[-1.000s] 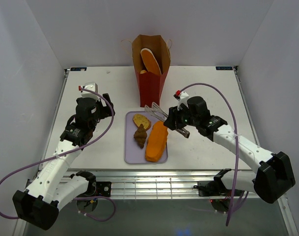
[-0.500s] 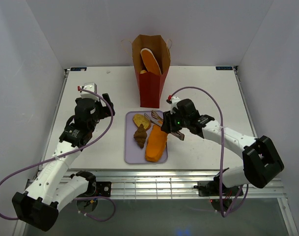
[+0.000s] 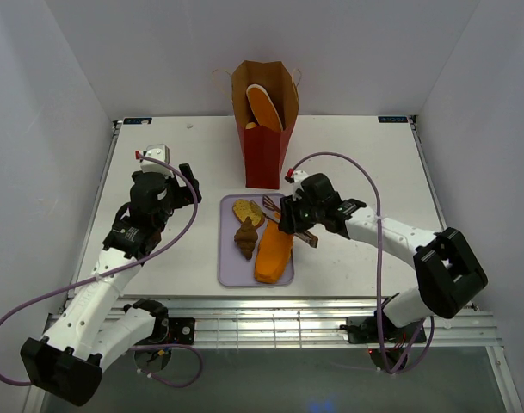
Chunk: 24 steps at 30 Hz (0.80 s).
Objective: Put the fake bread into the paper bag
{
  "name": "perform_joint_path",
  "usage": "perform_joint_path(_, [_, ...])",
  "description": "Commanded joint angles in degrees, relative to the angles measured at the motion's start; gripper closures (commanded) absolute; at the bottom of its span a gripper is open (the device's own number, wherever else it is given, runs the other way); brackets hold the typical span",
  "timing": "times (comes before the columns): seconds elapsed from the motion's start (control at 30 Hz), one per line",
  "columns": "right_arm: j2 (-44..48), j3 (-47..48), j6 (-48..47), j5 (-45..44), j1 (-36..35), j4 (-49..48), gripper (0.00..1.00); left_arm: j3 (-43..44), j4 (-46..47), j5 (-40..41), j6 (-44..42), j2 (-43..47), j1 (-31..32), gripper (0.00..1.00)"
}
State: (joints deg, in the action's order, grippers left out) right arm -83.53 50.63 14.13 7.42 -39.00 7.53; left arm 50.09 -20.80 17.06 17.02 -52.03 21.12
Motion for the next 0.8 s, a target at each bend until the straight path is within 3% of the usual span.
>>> perform_joint_path(0.0, [-1.29, 3.86, -0.33, -0.74, -0.81, -0.68, 0.48, 0.28, 0.49, -0.89, 0.30, 1.23, 0.14, 0.02])
perform_joint_path(0.2, [-2.60, 7.10, -1.30, -2.14, -2.13, 2.05, 0.49, 0.36, 0.49, -1.24, 0.30, 1.58, 0.14, 0.02])
perform_joint_path(0.33, [-4.01, 9.22, -2.35, -2.32, -2.83, 4.51, 0.57, 0.36, 0.49, -1.50, 0.30, 1.84, 0.14, 0.02])
perform_joint_path(0.77, [-9.02, 14.23, -4.64, -4.17, -3.89, 12.85, 0.60, 0.28, 0.49, -1.59, 0.30, 2.46, 0.14, 0.02])
